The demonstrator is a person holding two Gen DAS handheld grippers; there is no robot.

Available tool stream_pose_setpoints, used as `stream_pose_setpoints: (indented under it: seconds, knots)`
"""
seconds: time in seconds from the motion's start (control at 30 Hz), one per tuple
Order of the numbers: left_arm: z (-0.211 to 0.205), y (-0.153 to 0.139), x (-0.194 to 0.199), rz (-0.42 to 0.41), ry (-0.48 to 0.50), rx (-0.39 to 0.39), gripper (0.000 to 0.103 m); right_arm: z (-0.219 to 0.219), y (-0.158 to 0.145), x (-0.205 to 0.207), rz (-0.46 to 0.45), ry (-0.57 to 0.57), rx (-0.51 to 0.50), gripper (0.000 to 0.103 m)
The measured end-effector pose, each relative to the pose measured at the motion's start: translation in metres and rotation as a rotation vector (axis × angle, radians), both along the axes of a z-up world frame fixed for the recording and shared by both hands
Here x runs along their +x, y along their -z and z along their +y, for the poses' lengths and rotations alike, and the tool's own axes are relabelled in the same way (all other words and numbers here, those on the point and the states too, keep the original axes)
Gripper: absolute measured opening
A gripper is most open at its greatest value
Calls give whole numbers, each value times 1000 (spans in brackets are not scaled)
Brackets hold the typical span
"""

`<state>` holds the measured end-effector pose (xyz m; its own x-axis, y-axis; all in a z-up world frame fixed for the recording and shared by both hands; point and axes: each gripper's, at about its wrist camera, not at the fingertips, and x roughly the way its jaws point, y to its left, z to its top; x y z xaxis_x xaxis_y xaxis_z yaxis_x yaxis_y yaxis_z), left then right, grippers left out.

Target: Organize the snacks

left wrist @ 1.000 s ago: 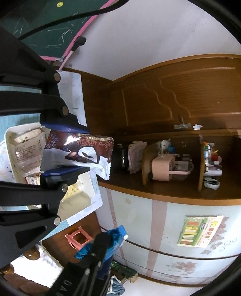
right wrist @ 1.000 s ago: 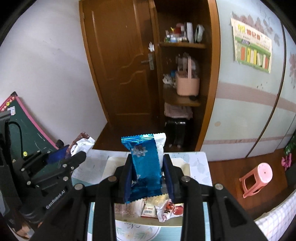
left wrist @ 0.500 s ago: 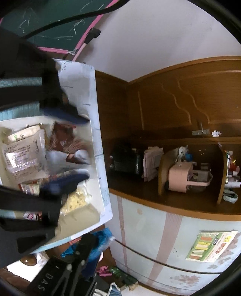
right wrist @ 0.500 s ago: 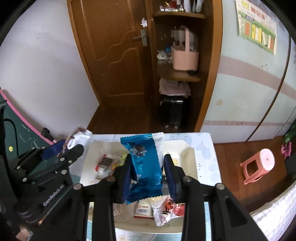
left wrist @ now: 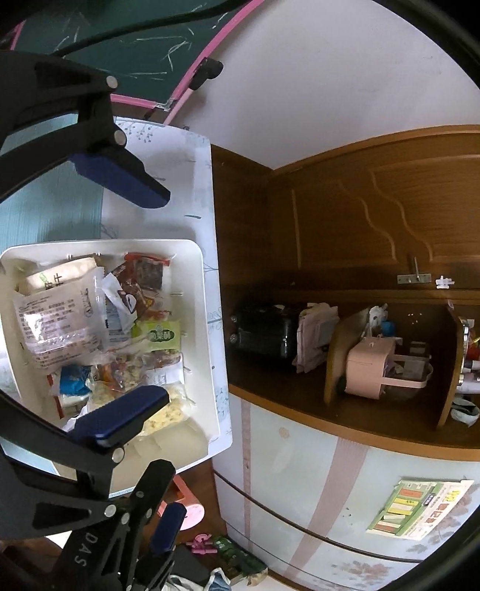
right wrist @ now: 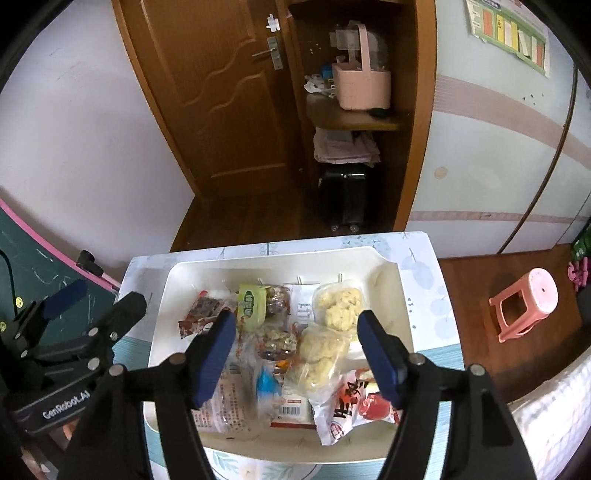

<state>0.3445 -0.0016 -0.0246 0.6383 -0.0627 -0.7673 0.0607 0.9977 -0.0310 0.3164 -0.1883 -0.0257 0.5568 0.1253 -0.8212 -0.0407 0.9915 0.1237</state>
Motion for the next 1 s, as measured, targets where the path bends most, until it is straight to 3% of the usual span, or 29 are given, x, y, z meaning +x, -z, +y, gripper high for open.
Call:
stream_pose_setpoints:
  seconds: [0.47, 0.83, 1.0]
  knots:
    - [7, -39, -76, -70, -1, 6, 97, -4, -29, -58, -78, 34, -8, 69]
    - [25, -77, -182, -147, 9, -21, 103, -1, -52, -152, -133, 15, 15, 69]
    - [29, -86, -228, -153, -29, 6, 103, 1, -65, -199, -157, 4, 50, 69]
